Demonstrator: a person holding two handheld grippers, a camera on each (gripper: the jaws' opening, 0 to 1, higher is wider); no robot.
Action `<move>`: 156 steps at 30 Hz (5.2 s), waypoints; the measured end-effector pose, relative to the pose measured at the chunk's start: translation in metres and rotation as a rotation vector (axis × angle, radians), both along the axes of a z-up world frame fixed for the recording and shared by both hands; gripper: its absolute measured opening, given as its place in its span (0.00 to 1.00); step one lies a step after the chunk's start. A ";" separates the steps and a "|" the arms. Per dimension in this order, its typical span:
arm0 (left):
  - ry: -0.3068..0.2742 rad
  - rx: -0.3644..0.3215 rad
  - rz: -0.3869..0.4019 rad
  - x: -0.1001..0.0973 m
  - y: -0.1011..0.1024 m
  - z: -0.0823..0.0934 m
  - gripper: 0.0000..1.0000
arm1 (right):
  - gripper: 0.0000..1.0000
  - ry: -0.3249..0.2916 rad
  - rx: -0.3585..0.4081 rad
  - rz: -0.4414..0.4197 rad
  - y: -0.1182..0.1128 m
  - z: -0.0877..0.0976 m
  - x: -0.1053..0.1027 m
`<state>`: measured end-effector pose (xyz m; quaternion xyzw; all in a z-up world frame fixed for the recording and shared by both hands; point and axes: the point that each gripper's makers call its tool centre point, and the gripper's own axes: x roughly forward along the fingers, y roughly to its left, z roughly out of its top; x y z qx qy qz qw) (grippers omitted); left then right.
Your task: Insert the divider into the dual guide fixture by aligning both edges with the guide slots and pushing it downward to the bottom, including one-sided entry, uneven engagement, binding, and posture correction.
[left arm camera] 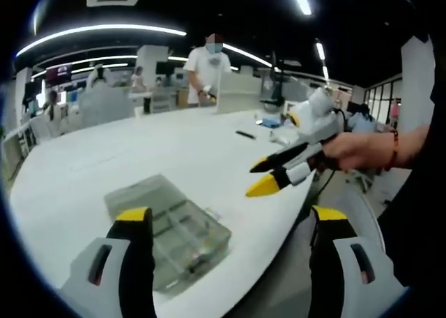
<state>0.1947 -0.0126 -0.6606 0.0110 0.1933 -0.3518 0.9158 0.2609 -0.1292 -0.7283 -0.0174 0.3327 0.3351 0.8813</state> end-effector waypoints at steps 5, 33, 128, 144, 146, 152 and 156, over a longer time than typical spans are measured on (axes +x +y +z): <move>0.016 -0.002 -0.001 0.000 -0.002 -0.003 0.93 | 0.62 -0.004 -0.044 -0.034 -0.017 -0.011 0.003; 0.072 0.029 0.055 0.005 0.001 -0.014 0.89 | 0.60 0.046 -0.157 -0.147 -0.077 -0.055 0.029; 0.093 0.011 0.026 0.012 -0.014 -0.014 0.83 | 0.27 0.058 -0.226 -0.202 -0.082 -0.071 0.031; 0.097 0.002 0.028 0.013 -0.012 -0.014 0.81 | 0.27 0.028 -0.141 -0.189 -0.058 -0.052 0.030; 0.096 -0.004 0.032 0.012 -0.011 -0.014 0.81 | 0.27 0.025 -0.129 -0.185 -0.054 -0.048 0.029; 0.098 -0.025 0.037 0.014 -0.010 -0.013 0.78 | 0.27 0.002 -0.125 -0.147 -0.040 -0.040 0.024; 0.099 -0.034 0.045 0.015 -0.008 -0.012 0.75 | 0.27 -0.008 -0.110 -0.131 -0.032 -0.036 0.021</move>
